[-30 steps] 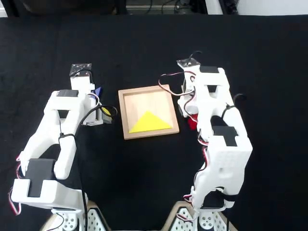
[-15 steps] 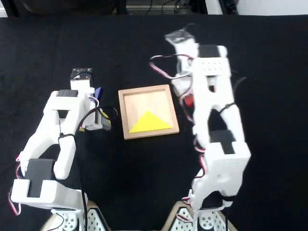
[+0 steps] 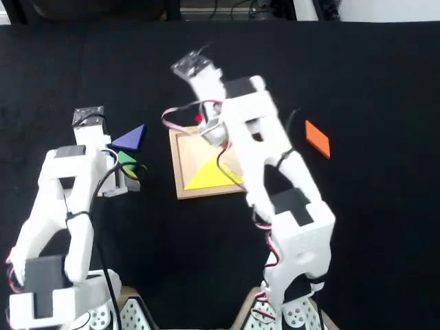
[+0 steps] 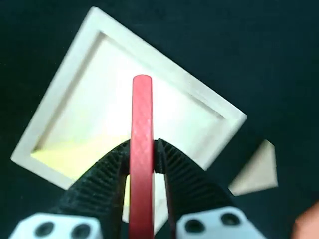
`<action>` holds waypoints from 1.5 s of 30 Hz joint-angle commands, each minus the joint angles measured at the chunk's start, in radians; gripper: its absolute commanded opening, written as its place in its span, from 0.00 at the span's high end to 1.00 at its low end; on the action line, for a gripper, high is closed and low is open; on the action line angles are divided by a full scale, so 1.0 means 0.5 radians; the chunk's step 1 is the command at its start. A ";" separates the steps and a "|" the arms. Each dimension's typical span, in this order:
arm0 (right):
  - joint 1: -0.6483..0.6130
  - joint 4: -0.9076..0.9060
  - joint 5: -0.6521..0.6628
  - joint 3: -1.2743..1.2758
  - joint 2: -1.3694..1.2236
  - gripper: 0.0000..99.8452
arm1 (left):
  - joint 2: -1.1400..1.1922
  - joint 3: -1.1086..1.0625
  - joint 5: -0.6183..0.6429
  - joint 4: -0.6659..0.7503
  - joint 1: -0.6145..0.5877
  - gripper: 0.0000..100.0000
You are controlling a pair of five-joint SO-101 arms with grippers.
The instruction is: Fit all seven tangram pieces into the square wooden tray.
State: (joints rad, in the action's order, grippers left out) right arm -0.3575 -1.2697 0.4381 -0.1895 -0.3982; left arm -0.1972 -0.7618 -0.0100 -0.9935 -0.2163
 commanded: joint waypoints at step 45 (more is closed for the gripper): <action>0.285 0.764 1.283 0.603 0.180 0.99 | -0.160 -0.084 -0.025 0.175 -0.011 0.69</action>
State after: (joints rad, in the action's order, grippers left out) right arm -0.2501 -0.8032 0.8631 0.1450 -0.3874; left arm -0.2447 -0.8094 -0.0115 -0.9168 -0.2163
